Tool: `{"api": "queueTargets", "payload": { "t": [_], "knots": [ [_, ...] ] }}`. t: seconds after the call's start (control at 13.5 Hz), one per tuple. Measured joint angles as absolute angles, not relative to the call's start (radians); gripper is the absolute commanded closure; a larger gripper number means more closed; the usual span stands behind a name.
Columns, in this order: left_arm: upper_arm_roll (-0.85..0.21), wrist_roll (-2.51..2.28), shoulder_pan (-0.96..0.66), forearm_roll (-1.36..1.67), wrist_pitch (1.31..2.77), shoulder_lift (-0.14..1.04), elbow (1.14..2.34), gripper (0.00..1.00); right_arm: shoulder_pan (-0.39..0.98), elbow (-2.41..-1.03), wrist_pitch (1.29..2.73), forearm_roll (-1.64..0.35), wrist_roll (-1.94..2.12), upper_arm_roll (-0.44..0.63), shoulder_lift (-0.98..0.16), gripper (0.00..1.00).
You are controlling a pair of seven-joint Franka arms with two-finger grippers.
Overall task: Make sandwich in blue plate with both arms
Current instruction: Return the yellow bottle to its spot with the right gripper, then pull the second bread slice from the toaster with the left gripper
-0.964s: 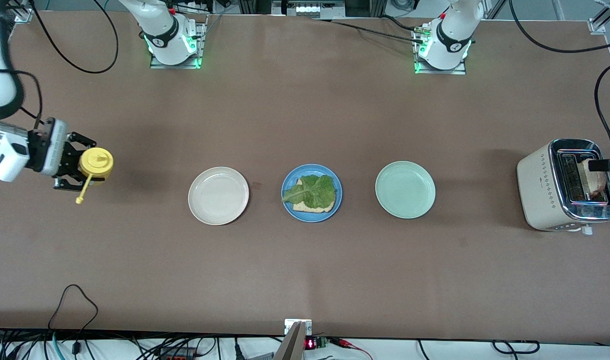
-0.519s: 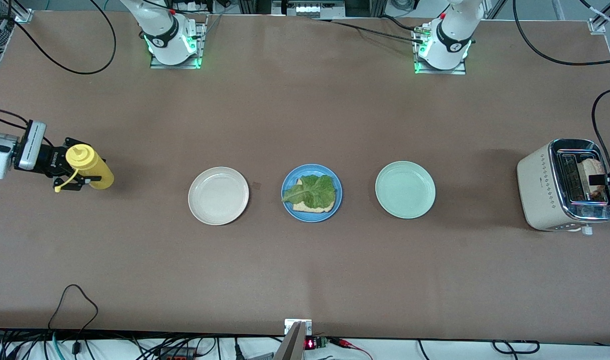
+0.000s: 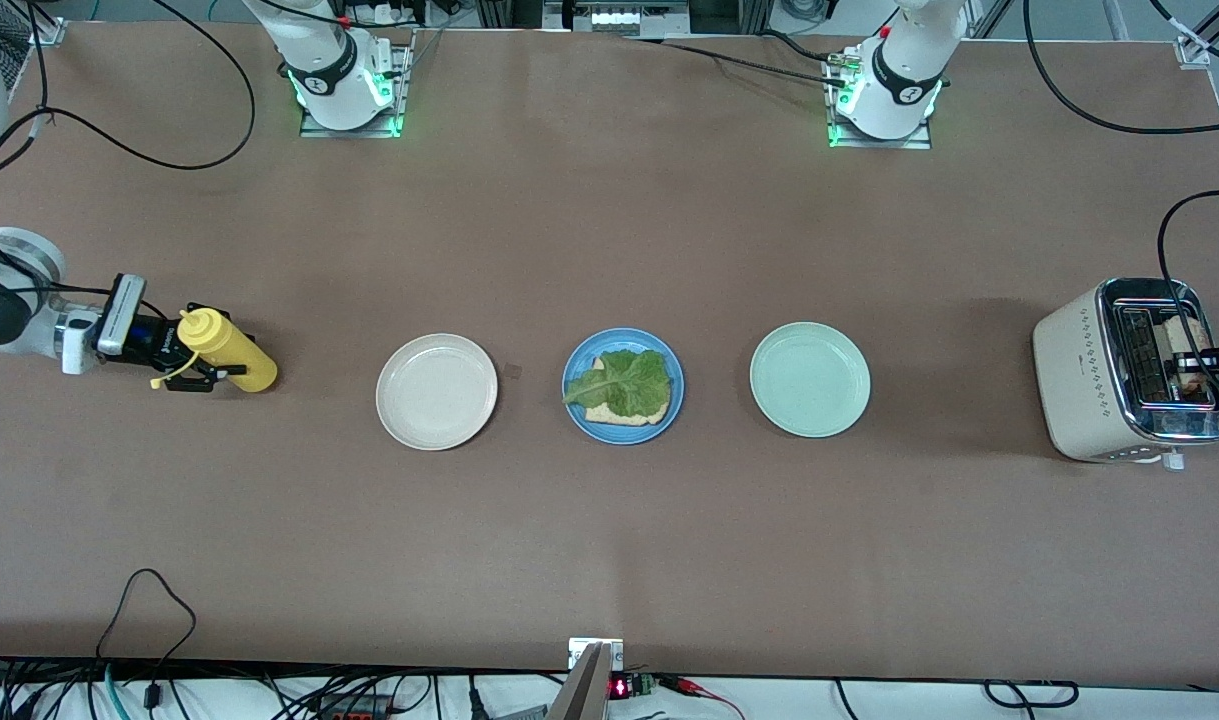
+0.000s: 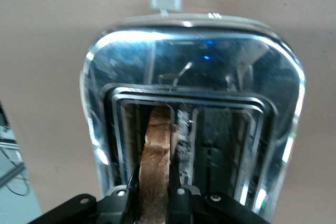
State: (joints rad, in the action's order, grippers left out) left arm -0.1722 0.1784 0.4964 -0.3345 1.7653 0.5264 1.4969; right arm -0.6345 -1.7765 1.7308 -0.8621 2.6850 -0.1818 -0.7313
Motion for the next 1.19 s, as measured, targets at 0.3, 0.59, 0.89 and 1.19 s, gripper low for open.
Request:
{"api": "queueTargets", "payload": {
  "t": [0.3, 0.59, 0.89, 1.19],
  "knots": [
    [-0.172, 0.187, 0.502, -0.305, 1.724, 0.509, 1.492, 0.99, -0.637, -1.756, 1.730, -0.862, 2.682, -0.187, -0.738, 0.87],
    [-0.174, 0.229, 0.502, -0.304, 1.685, 0.470, 1.484, 1.00, -0.649, -1.748, 1.737, -0.862, 2.680, -0.185, -0.738, 0.87],
    [-0.187, 0.230, 0.499, -0.304, 1.629, 0.437, 1.456, 1.00, -0.692, -1.738, 1.741, -0.862, 2.679, -0.128, -0.738, 0.87],
    [-0.229, 0.230, 0.482, -0.292, 1.468, 0.383, 1.376, 1.00, -0.709, -1.738, 1.740, -0.862, 2.679, -0.121, -0.739, 0.00]
  ]
}}
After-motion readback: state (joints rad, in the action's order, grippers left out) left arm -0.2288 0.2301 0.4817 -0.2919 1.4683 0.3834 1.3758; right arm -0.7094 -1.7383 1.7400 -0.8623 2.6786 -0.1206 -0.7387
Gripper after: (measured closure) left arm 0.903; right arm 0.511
